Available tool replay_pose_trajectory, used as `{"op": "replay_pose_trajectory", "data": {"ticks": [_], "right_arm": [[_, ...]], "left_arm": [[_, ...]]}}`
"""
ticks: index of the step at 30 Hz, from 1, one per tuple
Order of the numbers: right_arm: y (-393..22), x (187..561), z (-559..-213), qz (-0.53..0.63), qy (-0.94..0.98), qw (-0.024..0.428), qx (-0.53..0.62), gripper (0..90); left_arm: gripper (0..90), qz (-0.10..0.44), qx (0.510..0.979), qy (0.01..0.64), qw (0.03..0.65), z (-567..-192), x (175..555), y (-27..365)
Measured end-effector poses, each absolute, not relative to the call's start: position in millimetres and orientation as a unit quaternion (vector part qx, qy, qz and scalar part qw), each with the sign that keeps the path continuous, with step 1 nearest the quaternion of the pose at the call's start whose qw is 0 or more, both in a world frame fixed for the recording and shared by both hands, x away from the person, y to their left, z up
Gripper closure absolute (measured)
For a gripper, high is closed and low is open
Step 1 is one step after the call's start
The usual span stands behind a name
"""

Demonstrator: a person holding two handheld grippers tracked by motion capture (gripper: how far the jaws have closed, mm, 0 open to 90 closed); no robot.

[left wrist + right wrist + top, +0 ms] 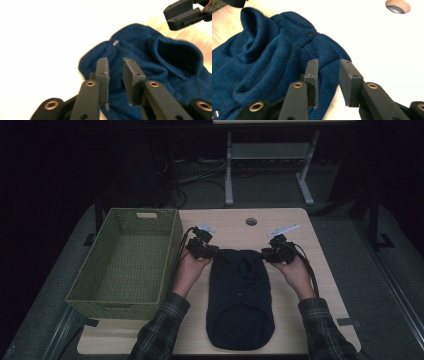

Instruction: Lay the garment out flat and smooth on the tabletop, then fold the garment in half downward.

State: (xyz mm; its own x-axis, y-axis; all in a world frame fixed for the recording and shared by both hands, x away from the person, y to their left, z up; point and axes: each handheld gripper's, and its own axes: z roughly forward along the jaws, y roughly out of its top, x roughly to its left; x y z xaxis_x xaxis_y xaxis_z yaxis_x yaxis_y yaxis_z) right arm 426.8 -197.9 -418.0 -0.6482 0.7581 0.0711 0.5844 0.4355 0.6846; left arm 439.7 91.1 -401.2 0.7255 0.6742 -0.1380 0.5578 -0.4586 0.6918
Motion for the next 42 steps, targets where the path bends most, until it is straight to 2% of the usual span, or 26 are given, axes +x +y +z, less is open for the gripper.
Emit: {"op": "replay_pose_trajectory", "data": {"ticks": [3,4,5,8,14,23,28,31,33,34,35,36,42], "right_arm": [[-199.8,432.8,-418.3,0.349,0.838,0.118,0.403,64.9],[-200.1,437.3,-420.3,0.349,0.837,0.117,0.405,63.2],[-200.1,437.3,-420.3,0.349,0.837,0.117,0.405,63.2],[-199.3,445.5,-423.2,0.353,0.832,0.125,0.409,59.7],[-201.4,458.2,-438.4,0.355,0.825,0.126,0.422,58.0],[-201.7,466.6,-454.4,0.359,0.820,0.111,0.432,58.0],[-198.1,468.0,-460.9,0.347,0.829,0.100,0.427,60.0],[-197.6,469.9,-466.6,0.350,0.831,0.073,0.426,66.5],[-197.4,469.9,-467.3,0.352,0.831,0.067,0.427,69.1],[-197.2,469.8,-467.6,0.355,0.829,0.058,0.429,74.6],[-197.2,469.8,-467.6,0.355,0.829,0.058,0.429,74.6],[-196.5,469.3,-466.5,0.351,0.832,0.059,0.425,79.0],[-195.2,468.6,-462.7,0.342,0.836,0.066,0.424,82.5]], "left_arm": [[67.9,0.085,0.849,0.368,0.371,-402.5,451.2,89.2],[63.2,0.087,0.850,0.370,0.365,-404.4,455.2,88.5],[63.2,0.089,0.850,0.372,0.363,-407.2,458.8,87.8],[54.0,0.092,0.850,0.384,0.348,-419.3,470.6,88.1],[46.6,0.085,0.856,0.388,0.331,-438.6,480.0,85.1],[45.5,0.067,0.857,0.398,0.321,-456.5,484.8,85.9],[50.8,0.049,0.851,0.406,0.329,-458.6,486.1,87.7],[63.5,0.037,0.854,0.400,0.331,-458.8,486.3,86.6],[65.7,0.030,0.854,0.398,0.333,-459.0,486.7,86.9],[72.1,0.025,0.853,0.399,0.335,-459.3,486.9,87.4],[72.1,0.023,0.851,0.401,0.338,-459.5,486.8,87.3],[76.7,0.022,0.852,0.399,0.337,-459.1,486.8,87.6],[81.4,0.037,0.855,0.398,0.331,-453.1,484.4,86.9]]}}
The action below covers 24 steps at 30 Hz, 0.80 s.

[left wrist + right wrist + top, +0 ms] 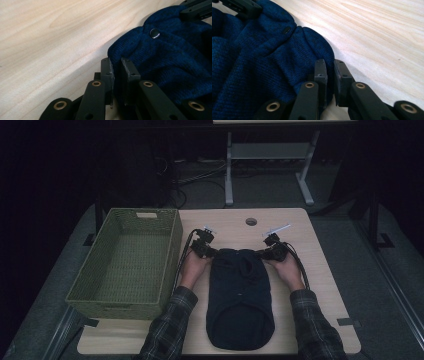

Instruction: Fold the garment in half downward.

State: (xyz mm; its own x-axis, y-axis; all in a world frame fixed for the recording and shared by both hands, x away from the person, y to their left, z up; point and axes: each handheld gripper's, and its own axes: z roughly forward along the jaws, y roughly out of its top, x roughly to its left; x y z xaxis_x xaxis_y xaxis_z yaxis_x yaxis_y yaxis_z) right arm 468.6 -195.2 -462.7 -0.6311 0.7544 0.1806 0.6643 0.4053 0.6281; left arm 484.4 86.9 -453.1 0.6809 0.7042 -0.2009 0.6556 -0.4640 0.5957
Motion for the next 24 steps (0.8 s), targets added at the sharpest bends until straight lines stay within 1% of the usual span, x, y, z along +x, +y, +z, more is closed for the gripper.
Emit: {"op": "replay_pose_trajectory", "data": {"ticks": [6,8,9,11,12,13,14,20,24], "right_arm": [[-200.3,464.8,-449.8,0.346,0.833,0.081,0.425,82.5],[-201.4,464.6,-438.8,0.349,0.831,0.083,0.425,82.5],[-200.9,464.4,-427.4,0.353,0.831,0.096,0.419,82.5],[-200.6,464.1,-417.4,0.357,0.830,0.103,0.416,82.5],[-199.2,464.6,-407.2,0.357,0.832,0.114,0.409,82.5],[-199.2,464.6,-407.2,0.357,0.832,0.114,0.409,82.5],[-198.5,465.0,-397.2,0.363,0.831,0.120,0.404,82.4],[-195.8,466.0,-378.8,0.366,0.832,0.143,0.391,82.5],[-195.7,467.6,-364.4,0.368,0.832,0.155,0.384,82.5]], "left_arm": [[81.6,0.055,0.847,0.390,0.356,-433.3,479.7,88.1],[81.6,0.069,0.845,0.386,0.365,-419.5,477.7,88.3],[81.6,0.073,0.844,0.386,0.367,-416.8,477.2,88.6],[81.6,0.080,0.838,0.385,0.377,-407.3,476.1,90.3],[81.6,0.084,0.838,0.384,0.379,-401.7,475.7,91.1],[81.6,0.091,0.836,0.383,0.382,-396.2,475.2,91.7],[81.6,0.096,0.834,0.383,0.386,-390.8,474.8,92.8],[81.6,0.131,0.829,0.372,0.396,-366.6,471.7,92.7],[81.6,0.143,0.828,0.366,0.399,-355.3,471.2,92.2]]}}
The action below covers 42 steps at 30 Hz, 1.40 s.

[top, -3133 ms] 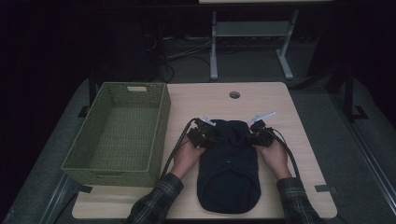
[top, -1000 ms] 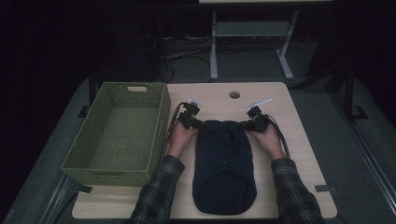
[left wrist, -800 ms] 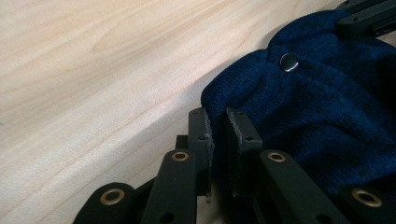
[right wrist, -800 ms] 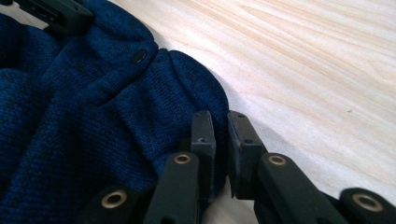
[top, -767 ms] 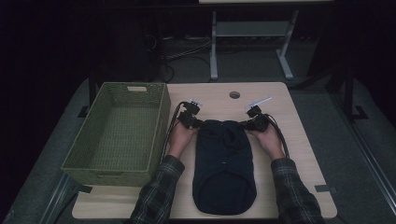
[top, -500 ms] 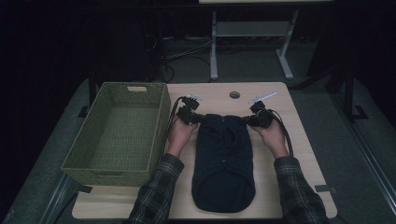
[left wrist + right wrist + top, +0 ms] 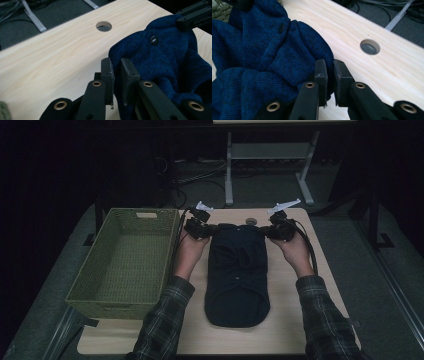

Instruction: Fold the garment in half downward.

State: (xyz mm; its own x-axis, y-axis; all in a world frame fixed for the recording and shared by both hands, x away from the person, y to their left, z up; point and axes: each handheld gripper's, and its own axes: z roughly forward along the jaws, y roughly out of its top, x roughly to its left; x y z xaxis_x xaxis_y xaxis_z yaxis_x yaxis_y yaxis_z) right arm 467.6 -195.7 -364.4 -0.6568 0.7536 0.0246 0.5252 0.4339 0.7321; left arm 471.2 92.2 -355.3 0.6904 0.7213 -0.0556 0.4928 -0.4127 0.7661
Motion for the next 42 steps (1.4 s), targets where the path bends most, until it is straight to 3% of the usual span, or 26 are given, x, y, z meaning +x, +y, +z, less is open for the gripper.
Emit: {"op": "replay_pose_trajectory", "data": {"ticks": [20,42], "right_arm": [[-198.3,417.9,-372.7,0.408,0.822,0.166,0.361,81.8],[-199.7,360.7,-387.1,0.416,0.831,0.144,0.339,78.9]], "left_arm": [[81.2,0.177,0.841,0.330,0.391,-365.3,422.7,91.9],[79.9,0.146,0.857,0.314,0.380,-376.4,372.1,96.5]]}}
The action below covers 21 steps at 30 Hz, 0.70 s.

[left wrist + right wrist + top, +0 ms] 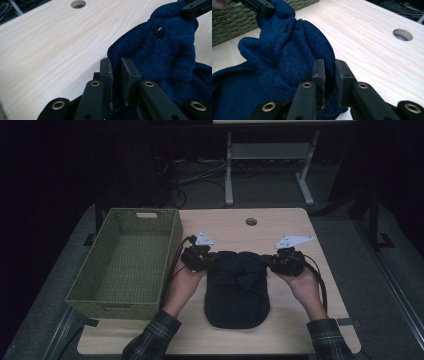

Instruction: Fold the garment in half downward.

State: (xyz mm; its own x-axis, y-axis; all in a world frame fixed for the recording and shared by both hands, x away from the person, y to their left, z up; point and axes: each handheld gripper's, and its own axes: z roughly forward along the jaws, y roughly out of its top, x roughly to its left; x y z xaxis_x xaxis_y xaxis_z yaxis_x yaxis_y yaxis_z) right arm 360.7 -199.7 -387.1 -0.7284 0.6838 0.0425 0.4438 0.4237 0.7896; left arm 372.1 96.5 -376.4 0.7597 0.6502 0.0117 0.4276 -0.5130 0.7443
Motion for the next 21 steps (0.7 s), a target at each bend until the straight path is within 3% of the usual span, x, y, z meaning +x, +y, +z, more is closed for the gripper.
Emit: {"op": "replay_pose_trajectory", "data": {"ticks": [11,21], "right_arm": [[-197.0,335.2,-400.5,0.415,0.838,0.123,0.332,76.9],[-198.7,313.8,-414.5,0.410,0.845,0.101,0.330,76.3]], "left_arm": [[78.6,0.134,0.870,0.303,0.365,-390.0,350.1,97.4],[78.5,0.087,0.869,0.305,0.379,-400.7,336.1,101.6]]}}
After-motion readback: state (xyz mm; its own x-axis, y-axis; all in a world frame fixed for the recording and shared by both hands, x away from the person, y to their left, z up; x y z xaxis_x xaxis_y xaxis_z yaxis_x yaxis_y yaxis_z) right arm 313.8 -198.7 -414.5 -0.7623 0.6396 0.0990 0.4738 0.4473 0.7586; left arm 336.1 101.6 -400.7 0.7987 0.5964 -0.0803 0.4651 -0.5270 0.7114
